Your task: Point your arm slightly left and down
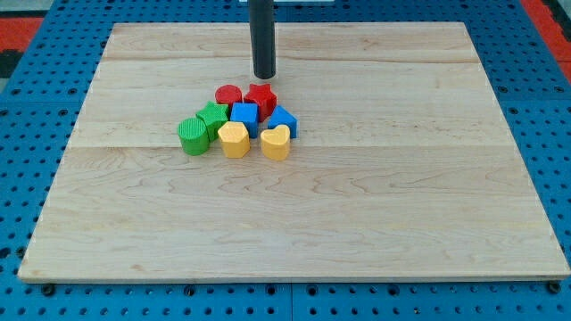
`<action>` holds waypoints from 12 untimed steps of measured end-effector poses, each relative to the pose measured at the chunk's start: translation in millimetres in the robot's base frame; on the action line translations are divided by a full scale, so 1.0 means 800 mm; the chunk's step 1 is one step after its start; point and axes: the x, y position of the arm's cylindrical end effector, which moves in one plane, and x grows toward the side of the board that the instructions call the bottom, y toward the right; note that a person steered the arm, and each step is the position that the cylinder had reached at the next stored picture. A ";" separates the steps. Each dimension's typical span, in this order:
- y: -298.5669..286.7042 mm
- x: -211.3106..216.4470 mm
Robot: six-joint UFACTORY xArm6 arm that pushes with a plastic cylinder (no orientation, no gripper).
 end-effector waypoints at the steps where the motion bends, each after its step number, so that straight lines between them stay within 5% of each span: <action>1: 0.000 -0.001; 12: 0.016 -0.023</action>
